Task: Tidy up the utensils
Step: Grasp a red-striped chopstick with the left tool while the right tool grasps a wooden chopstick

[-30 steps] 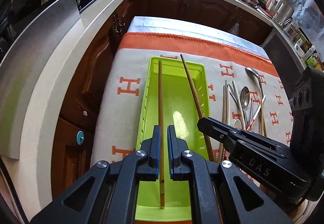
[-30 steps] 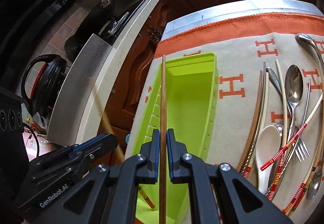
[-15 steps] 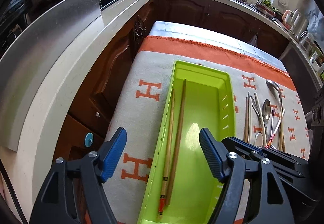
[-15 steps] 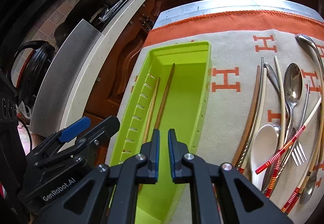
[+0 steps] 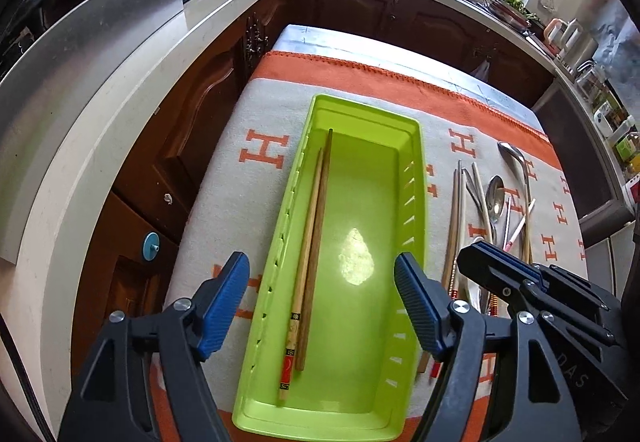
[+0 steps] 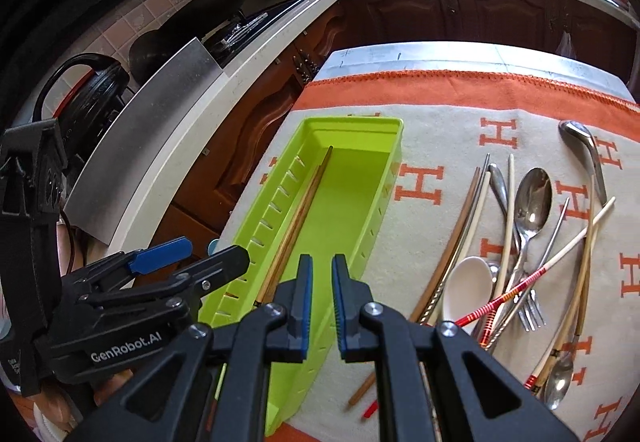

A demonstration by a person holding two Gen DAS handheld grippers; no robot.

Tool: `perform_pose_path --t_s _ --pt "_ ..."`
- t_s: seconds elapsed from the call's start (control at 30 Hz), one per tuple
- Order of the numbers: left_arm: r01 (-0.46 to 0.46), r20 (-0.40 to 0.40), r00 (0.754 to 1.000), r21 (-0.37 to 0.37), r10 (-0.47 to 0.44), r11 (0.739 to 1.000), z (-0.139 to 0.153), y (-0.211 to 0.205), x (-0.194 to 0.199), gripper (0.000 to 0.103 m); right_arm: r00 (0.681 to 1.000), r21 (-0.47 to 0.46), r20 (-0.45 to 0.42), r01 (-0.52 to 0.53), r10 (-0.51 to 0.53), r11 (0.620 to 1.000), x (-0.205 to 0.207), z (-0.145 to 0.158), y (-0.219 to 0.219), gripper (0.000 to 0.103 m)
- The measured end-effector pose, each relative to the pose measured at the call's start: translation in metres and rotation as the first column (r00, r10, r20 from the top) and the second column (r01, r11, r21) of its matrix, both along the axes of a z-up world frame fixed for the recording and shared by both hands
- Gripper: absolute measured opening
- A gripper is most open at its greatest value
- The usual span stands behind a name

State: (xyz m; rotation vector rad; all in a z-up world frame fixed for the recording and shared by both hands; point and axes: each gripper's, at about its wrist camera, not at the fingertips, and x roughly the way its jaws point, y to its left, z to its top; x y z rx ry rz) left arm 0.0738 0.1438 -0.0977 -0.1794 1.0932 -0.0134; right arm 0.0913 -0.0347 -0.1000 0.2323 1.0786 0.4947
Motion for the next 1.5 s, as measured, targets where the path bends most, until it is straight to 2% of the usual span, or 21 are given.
perform_pose_path --t_s 0.1,0.2,0.37,0.67,0.83,0.97,1.13,1.23,1.3,1.5 --pt "0.026 0.018 0.999 -0.03 -0.026 0.999 0.007 -0.009 -0.003 0.081 0.999 -0.009 0.032 0.0 0.0 1.0 -0.004 0.009 -0.009 0.01" --pt "0.051 0.031 0.998 -0.038 -0.05 0.998 0.012 -0.023 -0.005 0.082 0.998 -0.018 0.068 0.015 -0.014 1.0 -0.008 0.018 -0.022 0.01" --pt "0.121 0.054 0.991 0.021 -0.121 0.992 0.021 -0.059 -0.004 0.082 0.989 -0.049 0.14 0.048 -0.04 0.998 -0.02 0.035 -0.052 0.01" --pt "0.25 0.081 0.965 0.006 -0.25 0.968 0.029 -0.122 0.016 0.082 0.975 -0.086 0.173 0.157 -0.14 0.984 -0.03 0.037 -0.12 0.01" --pt "0.323 0.072 0.943 0.026 -0.324 0.946 0.02 -0.155 0.032 0.081 0.971 -0.089 0.15 0.201 -0.186 0.976 -0.028 0.022 -0.149 0.01" --pt "0.382 0.037 0.923 0.042 -0.383 0.923 0.003 -0.18 0.046 0.071 0.972 -0.068 0.093 0.224 -0.217 0.972 -0.023 0.003 -0.166 0.01" --pt "0.449 -0.019 0.893 0.057 -0.449 0.892 -0.021 -0.207 0.058 0.066 0.97 -0.04 0.03 0.243 -0.242 0.969 -0.018 -0.022 -0.179 0.01" --pt "0.485 -0.05 0.874 0.073 -0.483 0.871 -0.033 -0.22 0.06 0.055 0.97 -0.028 -0.021 0.241 -0.241 0.97 -0.016 -0.038 -0.182 0.01" --pt "0.495 -0.067 0.869 0.069 -0.491 0.866 -0.039 -0.221 0.062 0.048 0.971 -0.018 -0.048 0.232 -0.232 0.973 -0.015 -0.046 -0.18 0.01" --pt "0.516 -0.093 0.855 0.059 -0.51 0.855 -0.048 -0.223 0.066 0.047 0.971 -0.009 -0.1 0.219 -0.219 0.976 -0.011 -0.061 -0.176 0.01"
